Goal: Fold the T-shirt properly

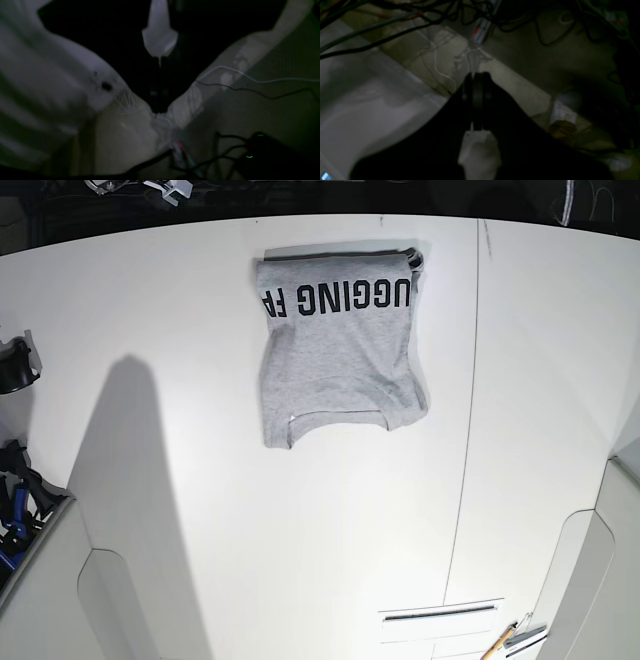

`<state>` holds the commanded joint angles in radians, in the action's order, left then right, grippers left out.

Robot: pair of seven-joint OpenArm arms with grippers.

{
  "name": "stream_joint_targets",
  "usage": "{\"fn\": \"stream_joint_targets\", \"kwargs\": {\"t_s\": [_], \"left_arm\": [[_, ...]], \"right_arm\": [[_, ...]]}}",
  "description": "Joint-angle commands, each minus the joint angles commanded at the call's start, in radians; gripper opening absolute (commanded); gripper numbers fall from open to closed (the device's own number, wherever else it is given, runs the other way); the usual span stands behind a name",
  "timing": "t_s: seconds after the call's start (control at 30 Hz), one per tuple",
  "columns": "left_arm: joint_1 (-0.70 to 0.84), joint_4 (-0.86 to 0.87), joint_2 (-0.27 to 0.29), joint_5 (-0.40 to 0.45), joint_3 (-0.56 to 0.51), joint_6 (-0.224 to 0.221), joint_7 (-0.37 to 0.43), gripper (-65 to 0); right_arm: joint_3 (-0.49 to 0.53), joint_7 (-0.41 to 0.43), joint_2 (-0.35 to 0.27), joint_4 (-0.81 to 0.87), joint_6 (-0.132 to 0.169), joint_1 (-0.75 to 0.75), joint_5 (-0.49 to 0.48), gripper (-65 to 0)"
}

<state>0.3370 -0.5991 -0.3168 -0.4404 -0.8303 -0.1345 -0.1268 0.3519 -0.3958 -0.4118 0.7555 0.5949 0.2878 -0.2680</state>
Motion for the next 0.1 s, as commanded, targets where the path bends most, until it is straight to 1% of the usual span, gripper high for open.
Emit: {"fn": "stream_joint_targets", "kwargs": {"t_s": [0.03, 0.1], "left_arm": [[-0.011, 0.012, 0.011, -0.018, -0.015, -0.019, 0.000, -65.0], [-0.022, 0.019, 0.029, -0.023, -0.020, -0.023, 0.000, -65.0]], "right_arm": [[0.000, 0.000, 0.001, -0.005, 0.000, -0.011, -0.001, -65.0], [0.000, 0.000, 0.003, -0.004, 0.000, -0.028, -0.001, -65.0]]}}
